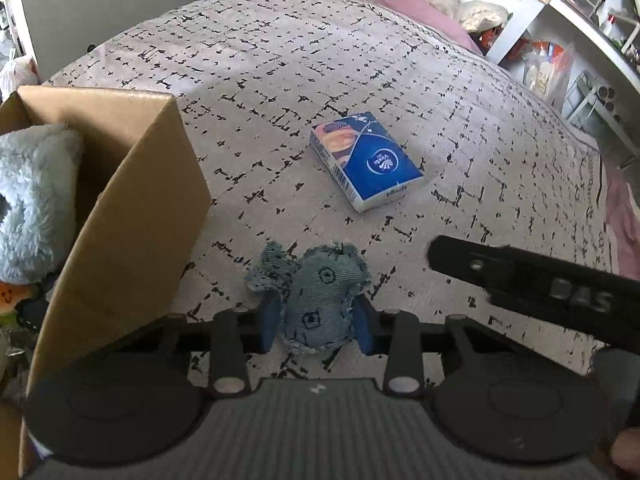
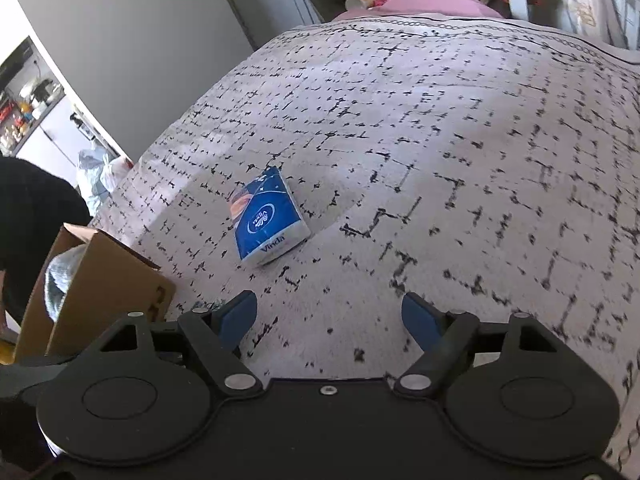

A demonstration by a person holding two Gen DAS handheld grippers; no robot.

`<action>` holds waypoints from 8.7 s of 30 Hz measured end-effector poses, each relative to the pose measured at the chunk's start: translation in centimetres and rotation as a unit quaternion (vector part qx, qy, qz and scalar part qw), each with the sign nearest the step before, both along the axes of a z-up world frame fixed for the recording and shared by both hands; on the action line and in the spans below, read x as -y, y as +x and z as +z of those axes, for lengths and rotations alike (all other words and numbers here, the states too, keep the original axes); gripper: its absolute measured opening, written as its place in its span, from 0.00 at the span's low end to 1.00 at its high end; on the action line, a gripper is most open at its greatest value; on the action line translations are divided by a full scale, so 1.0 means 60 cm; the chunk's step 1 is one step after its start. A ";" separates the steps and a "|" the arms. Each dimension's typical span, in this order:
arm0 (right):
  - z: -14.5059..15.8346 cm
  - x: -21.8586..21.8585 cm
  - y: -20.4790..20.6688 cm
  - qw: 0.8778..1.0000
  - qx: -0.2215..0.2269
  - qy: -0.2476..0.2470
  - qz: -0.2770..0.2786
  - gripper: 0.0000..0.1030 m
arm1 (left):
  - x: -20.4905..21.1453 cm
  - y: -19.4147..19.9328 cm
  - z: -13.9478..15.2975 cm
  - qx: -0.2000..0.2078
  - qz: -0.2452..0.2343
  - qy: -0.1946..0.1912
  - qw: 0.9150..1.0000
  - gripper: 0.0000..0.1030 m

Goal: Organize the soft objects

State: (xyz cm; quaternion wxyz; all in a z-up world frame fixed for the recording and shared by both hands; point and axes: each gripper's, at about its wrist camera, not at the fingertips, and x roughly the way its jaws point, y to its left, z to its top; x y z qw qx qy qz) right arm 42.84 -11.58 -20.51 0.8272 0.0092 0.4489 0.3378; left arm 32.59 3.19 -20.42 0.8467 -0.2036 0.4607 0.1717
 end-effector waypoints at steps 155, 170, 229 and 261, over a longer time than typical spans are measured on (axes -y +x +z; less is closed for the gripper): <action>0.148 -0.271 -0.256 0.992 0.083 -0.096 0.005 0.50 | -0.274 -0.228 0.059 0.088 0.035 -0.214 0.972 0.26; 0.160 -0.238 -0.269 0.994 0.069 -0.075 -0.023 0.75 | -0.264 -0.242 0.066 0.074 0.037 -0.180 0.980 0.26; 0.282 0.080 -0.458 0.991 0.077 -0.006 -0.110 1.00 | -0.042 -0.397 0.310 0.080 -0.081 0.046 0.992 0.91; 0.331 0.134 -0.534 0.988 0.105 -0.007 -0.116 1.00 | 0.002 -0.479 0.356 0.105 -0.108 0.076 0.986 0.99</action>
